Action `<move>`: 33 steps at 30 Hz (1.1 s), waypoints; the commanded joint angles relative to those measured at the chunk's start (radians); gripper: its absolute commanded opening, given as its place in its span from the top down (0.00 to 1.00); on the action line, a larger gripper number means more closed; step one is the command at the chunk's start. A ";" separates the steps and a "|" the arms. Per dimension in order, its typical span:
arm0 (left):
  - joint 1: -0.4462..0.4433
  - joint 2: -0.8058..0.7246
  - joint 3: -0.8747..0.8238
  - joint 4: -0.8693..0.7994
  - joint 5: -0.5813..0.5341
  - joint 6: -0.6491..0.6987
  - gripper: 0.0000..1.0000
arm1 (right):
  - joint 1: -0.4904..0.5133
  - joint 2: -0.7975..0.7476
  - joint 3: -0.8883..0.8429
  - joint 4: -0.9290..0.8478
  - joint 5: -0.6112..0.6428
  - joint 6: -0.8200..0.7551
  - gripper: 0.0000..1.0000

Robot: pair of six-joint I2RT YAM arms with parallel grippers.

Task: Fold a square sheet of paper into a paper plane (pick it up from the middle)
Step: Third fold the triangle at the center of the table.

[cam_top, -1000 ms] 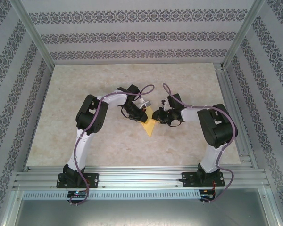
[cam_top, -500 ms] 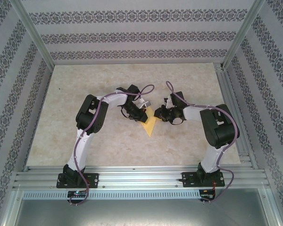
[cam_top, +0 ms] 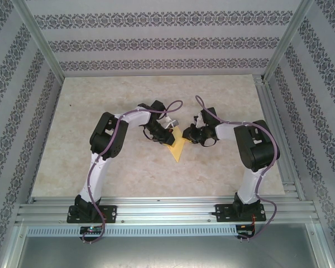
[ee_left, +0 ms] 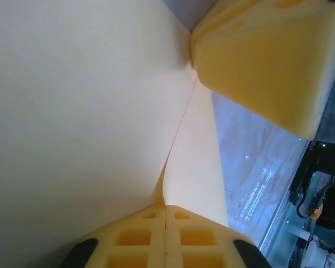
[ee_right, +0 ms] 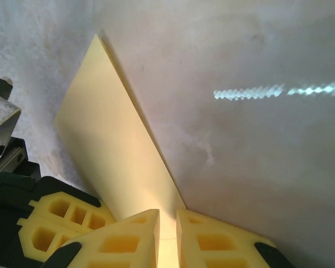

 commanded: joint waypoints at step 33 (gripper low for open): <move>0.011 0.010 -0.012 -0.040 -0.083 0.022 1.00 | -0.004 -0.113 -0.015 -0.025 0.030 -0.012 0.83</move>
